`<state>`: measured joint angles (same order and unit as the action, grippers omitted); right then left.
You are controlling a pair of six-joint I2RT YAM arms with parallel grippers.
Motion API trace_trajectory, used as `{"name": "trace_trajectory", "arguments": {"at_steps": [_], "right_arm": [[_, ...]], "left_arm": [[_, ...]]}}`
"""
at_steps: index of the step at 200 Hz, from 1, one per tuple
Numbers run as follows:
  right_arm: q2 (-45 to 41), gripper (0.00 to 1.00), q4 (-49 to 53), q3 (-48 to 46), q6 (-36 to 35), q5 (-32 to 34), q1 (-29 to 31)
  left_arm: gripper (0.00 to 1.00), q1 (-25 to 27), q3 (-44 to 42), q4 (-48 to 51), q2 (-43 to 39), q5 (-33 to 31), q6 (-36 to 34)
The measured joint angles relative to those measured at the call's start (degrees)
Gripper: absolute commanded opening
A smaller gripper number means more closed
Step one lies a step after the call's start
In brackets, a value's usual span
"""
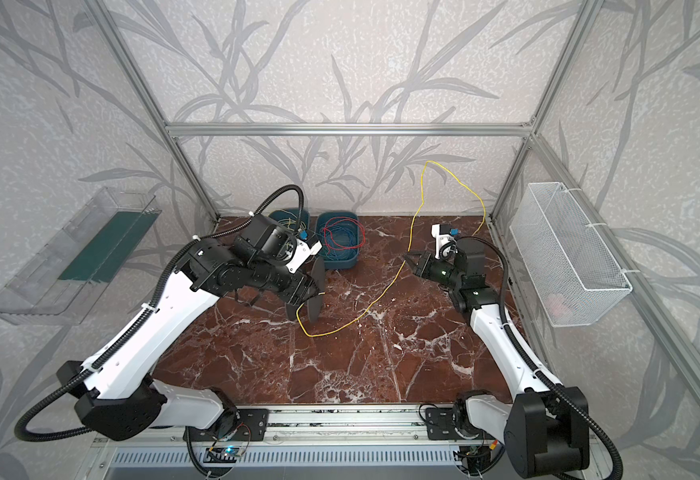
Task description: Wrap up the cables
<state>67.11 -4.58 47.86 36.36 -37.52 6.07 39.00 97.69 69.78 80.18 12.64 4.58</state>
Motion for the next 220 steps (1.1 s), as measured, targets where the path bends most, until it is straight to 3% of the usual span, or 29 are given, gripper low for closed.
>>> {"name": "trace_trajectory", "arguments": {"at_steps": [50,83,115,152,170,193,220], "right_arm": [[-0.5,0.00,0.0,0.0,0.0,0.0,0.0],[-0.5,0.00,0.0,0.0,0.0,0.0,0.0],[-0.5,0.00,-0.1,0.0,0.0,0.0,0.1],[-0.5,0.00,-0.1,0.0,0.0,0.3,0.2],[-0.5,0.00,0.0,0.0,0.0,1.2,0.2],[-0.5,0.00,0.1,-0.1,0.0,3.5,0.2],[1.1,0.00,-0.8,-0.7,1.3,6.7,-0.3]], "left_arm": [[0.50,0.0,-3.0,-0.7,1.9,2.6,0.1],[0.26,0.0,-4.3,-0.5,2.0,4.3,0.0],[0.21,0.0,-4.5,-0.6,2.1,6.1,-0.3],[0.00,0.0,-4.5,-0.6,2.1,6.4,-0.9],[0.00,0.0,-4.5,-1.1,2.1,4.6,-0.8],[0.00,0.0,-4.9,-4.5,0.7,-2.7,0.7],[0.00,-1.7,-9.6,-14.6,-7.5,-12.2,2.6]]}}
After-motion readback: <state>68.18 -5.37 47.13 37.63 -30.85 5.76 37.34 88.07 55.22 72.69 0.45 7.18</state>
